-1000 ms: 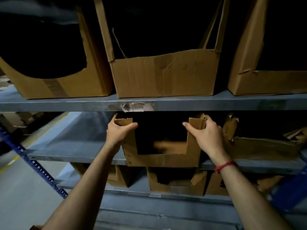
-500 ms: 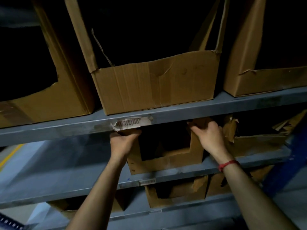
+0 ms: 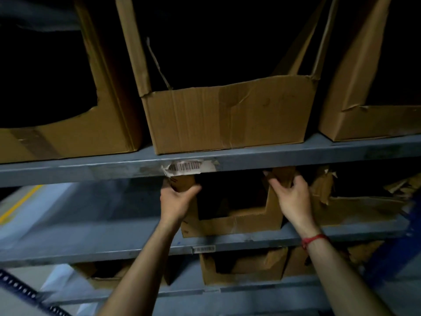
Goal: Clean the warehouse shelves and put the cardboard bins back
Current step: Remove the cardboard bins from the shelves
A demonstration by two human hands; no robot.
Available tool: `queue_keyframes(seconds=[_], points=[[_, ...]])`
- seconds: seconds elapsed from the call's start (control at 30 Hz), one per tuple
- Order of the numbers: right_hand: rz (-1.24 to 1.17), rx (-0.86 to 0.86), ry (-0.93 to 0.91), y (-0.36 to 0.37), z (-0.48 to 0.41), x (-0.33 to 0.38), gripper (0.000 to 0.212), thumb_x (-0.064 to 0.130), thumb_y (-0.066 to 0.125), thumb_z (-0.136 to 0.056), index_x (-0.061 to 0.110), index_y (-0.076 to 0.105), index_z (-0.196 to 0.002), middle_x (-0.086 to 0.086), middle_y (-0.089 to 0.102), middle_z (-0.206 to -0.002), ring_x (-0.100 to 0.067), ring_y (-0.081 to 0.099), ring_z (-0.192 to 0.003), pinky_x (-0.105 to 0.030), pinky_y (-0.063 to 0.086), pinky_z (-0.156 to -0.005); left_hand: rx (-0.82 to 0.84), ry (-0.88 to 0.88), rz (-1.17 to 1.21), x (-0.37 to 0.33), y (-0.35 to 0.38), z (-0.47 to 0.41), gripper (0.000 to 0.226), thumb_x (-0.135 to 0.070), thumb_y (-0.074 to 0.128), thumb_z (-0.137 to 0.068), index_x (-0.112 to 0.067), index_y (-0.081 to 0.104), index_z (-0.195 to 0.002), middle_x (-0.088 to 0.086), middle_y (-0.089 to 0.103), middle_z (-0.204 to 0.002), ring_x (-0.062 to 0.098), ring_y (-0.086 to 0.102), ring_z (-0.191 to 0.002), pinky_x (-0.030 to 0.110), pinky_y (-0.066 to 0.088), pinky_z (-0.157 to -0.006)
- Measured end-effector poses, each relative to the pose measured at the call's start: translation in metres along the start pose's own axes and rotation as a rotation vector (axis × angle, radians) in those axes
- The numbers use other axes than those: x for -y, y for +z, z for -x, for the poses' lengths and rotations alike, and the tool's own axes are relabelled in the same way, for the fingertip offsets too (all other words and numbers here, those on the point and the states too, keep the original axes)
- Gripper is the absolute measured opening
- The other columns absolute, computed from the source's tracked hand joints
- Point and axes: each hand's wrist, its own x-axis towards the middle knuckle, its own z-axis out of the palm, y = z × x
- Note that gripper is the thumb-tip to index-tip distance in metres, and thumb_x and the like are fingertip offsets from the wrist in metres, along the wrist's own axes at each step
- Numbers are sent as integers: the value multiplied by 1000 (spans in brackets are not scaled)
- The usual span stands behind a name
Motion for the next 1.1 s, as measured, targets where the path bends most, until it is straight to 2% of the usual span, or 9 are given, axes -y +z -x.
queue_keyframes(seconds=[0.1,0.17,0.3,0.43,0.6,0.67,0.73,0.87,1.1], points=[[-17,-15,-1,3,3,-7,27,31,74,-85,27,59,-107,3,67,-110,-14,62,-108,-42,50,-101,17,13,18,-1,4,8,32,-14,81,-80,-30,63,-100,-6,73,-103,12,68,-101,39,52,-99],[-16,-31,-10,3,4,-8,31,35,75,-84,26,59,-109,4,67,-110,-15,62,-108,-44,51,-101,-3,37,45,-2,7,15,32,-11,78,-83,-33,59,-95,-10,71,-98,5,66,-95,32,50,-96],[-42,29,35,2,11,-10,43,42,74,-83,27,57,-120,10,67,-112,-7,62,-107,-43,50,-101,20,40,31,16,5,27,60,-22,87,-75,-37,50,-119,-12,66,-115,3,63,-105,28,50,-94],[97,88,104,7,41,-31,94,55,65,-85,27,12,-158,-5,44,-151,-26,47,-134,-37,38,-109,100,2,23,55,-3,53,83,-21,85,-74,-34,41,-144,-9,61,-132,9,62,-118,29,53,-95],[66,125,74,21,91,-55,105,53,65,-85,55,-19,-147,5,5,-166,-21,24,-148,-39,25,-116,72,-125,73,94,-8,92,101,-21,80,-78,-43,20,-155,-19,37,-149,9,42,-135,36,41,-110],[52,133,39,31,109,-65,106,55,65,-81,58,-20,-146,10,-4,-165,-16,16,-149,-39,21,-119,38,-153,82,101,-10,109,105,-17,81,-78,-43,17,-156,-18,31,-148,10,39,-134,43,37,-114],[41,179,21,42,126,-75,105,59,64,-79,58,-16,-147,12,-3,-166,-15,14,-151,-44,22,-122,-2,-170,94,112,-14,126,101,-8,78,-81,-39,18,-156,-15,34,-146,10,41,-132,36,39,-110],[-8,340,-17,63,153,-90,92,63,60,-85,52,-1,-152,14,10,-164,-6,16,-150,-37,22,-122,-128,-196,30,141,-36,161,92,-22,77,-80,-39,24,-154,-13,39,-154,13,46,-137,30,46,-99],[-13,648,-22,110,207,-92,81,26,68,-92,40,16,-153,10,22,-161,13,22,-140,-31,27,-120,-327,-330,-29,165,-107,230,78,-19,74,-88,-33,32,-152,-1,38,-156,24,47,-137,50,45,-109]])
